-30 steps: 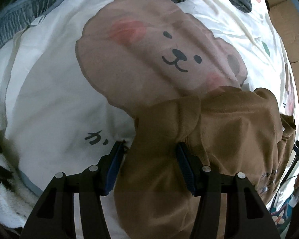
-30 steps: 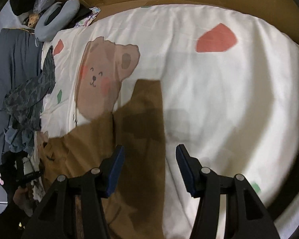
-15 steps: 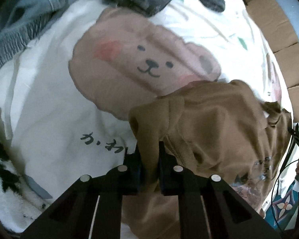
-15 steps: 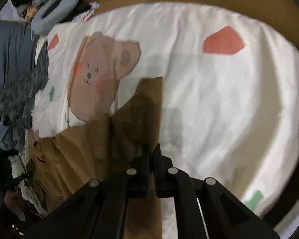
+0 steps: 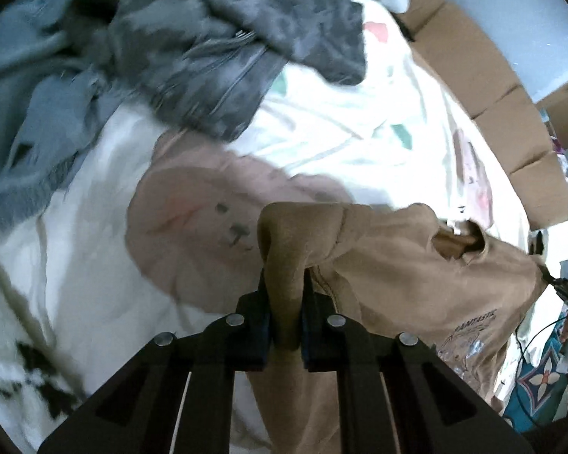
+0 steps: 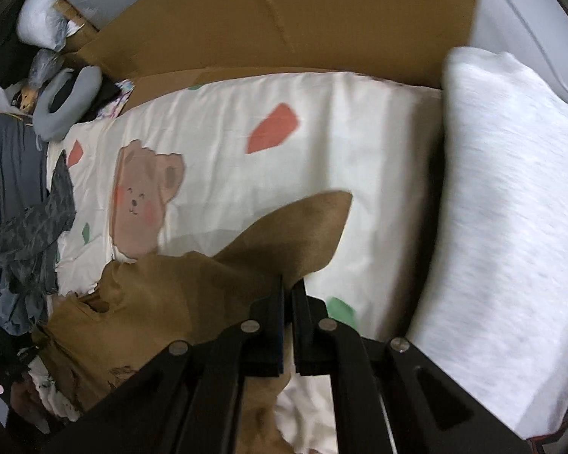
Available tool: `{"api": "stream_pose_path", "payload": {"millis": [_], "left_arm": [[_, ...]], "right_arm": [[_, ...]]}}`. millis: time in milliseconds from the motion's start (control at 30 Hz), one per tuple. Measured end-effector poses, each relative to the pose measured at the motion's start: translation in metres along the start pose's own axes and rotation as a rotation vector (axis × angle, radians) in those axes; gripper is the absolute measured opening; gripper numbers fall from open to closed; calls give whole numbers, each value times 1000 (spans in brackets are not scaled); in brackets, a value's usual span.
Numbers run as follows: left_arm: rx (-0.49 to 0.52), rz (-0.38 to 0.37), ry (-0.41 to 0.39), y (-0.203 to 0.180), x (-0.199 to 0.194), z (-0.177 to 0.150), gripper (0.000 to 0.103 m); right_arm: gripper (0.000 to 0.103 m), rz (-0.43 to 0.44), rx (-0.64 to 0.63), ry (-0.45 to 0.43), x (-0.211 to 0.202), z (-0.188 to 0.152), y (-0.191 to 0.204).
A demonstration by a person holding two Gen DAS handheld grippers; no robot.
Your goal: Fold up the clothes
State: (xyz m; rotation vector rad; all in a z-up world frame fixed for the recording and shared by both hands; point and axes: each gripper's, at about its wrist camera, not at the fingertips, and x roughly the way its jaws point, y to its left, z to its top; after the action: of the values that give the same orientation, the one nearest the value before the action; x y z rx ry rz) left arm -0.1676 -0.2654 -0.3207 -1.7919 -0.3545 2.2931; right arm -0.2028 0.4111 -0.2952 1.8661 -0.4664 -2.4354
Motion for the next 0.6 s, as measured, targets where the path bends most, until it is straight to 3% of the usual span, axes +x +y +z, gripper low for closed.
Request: {"api": "stream_pose_path", "payload": {"millis": [100, 233, 467, 600], "left_arm": [[52, 4, 85, -4, 13, -2, 11], [75, 30, 201, -1, 34, -15, 12], [71, 28, 220, 2, 45, -36, 13], [65, 44, 285, 5, 58, -47, 13]], "right_arm": [[3, -9, 42, -3, -6, -11, -23], [3, -20, 57, 54, 9, -28, -37], [3, -38, 47, 138, 28, -52, -46], [4, -38, 43, 157, 28, -56, -48]]}}
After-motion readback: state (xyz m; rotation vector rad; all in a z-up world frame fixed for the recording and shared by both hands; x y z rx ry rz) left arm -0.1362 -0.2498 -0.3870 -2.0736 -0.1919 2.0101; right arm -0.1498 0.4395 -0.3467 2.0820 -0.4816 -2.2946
